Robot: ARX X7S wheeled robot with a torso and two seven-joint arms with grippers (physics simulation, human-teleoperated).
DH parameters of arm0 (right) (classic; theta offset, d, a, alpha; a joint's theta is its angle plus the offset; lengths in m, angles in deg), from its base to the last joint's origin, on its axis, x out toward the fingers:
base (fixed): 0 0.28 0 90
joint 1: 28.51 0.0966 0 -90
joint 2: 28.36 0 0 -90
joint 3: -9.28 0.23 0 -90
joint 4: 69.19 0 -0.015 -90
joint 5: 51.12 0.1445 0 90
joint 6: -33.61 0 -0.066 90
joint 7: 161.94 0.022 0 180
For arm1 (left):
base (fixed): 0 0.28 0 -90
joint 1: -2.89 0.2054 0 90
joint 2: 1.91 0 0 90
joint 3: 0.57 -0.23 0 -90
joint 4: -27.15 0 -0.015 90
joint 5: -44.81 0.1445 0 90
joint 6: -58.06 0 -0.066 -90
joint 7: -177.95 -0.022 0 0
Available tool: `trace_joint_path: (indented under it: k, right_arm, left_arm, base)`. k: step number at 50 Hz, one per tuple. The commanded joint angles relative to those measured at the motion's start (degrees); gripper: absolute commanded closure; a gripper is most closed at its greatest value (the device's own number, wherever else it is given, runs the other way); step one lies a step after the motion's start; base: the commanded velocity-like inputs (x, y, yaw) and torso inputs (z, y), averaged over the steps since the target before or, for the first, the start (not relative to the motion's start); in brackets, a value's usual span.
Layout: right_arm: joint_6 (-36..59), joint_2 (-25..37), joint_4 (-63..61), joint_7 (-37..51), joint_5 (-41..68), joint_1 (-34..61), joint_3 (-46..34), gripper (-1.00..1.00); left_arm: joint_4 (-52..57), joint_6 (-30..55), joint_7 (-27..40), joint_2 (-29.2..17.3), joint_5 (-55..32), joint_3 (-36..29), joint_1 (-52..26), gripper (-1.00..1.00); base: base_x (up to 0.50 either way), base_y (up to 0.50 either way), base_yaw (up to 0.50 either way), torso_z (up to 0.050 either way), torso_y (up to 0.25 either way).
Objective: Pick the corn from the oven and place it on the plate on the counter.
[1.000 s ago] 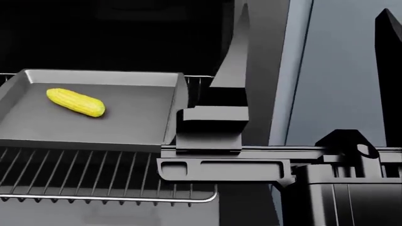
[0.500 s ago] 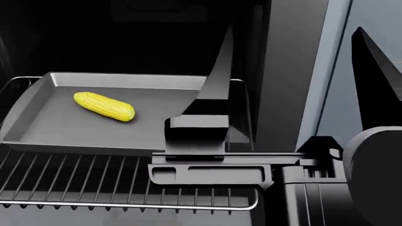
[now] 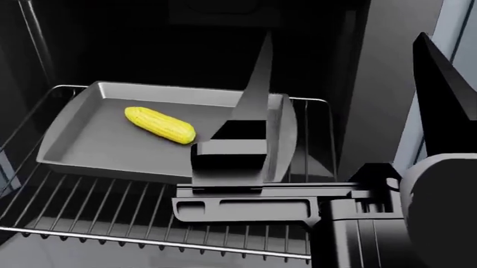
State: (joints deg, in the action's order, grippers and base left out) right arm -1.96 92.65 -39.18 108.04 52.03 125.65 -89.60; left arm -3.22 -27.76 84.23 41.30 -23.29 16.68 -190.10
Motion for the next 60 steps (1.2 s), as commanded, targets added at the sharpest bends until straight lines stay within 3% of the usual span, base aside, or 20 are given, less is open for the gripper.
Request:
trace_joint_path:
  k: [1,16,19,21,29,38,43,49,60]
  right_arm:
    - [-0.4,0.7,0.0,0.0,-0.5,0.5,-1.3,-1.00]
    - [4.3,-2.4,0.0,0.0,0.8,-1.3,3.5,-1.00]
    - [2.3,-0.4,0.0,0.0,-0.6,-1.3,0.4,-1.00]
    - [3.5,-4.4,0.0,0.0,3.9,-2.6,6.5,-1.00]
    - [2.2,-2.0,0.0,0.0,1.9,-1.9,3.3,-1.00]
    - [3.3,-3.5,0.0,0.0,2.8,-2.4,4.8,-1.00]
    - [-3.4,1.3,0.0,0.0,0.3,-1.8,-2.2,-1.00]
    - [-4.8,2.2,0.0,0.0,-0.2,-0.6,-4.0,-1.00]
    - [0.8,-1.6,0.0,0.0,1.7,-1.7,2.4,-1.00]
  left_arm:
    - [-0.2,-0.9,0.1,-0.1,0.3,-1.5,-1.0,-1.00]
    - [-0.2,-1.3,0.5,0.1,0.9,-2.2,-1.0,-1.00]
    - [-0.1,-1.3,0.8,0.2,0.8,-2.4,-1.3,-1.00]
    - [0.0,-1.4,0.8,0.2,0.7,-2.5,-1.6,-1.00]
    - [-0.2,-1.8,0.9,0.1,1.0,-3.1,-1.8,-1.00]
    - [-0.1,-1.7,1.1,0.2,1.4,-3.8,-1.9,-1.00]
    - [-0.2,-1.8,1.3,0.5,1.0,-3.9,-2.5,-1.00]
    - [-0.2,-1.8,1.4,0.6,0.8,-3.9,-3.0,-1.00]
    - [-0.1,-2.1,1.6,0.8,1.0,-4.2,-3.1,-1.00]
  base:
    - [0.05,0.00,0.50,0.000,0.000]
    - [0.05,0.01,0.50,0.000,0.000]
    - [0.00,0.00,0.00,0.000,0.000]
    - [0.00,0.00,0.00,0.000,0.000]
    - [0.00,0.00,0.00,0.000,0.000]
    - [0.00,0.00,0.00,0.000,0.000]
    - [0.07,-0.04,0.00,0.000,0.000]
    - [0.48,-0.26,0.00,0.000,0.000]
    - [0.22,-0.08,0.00,0.000,0.000]
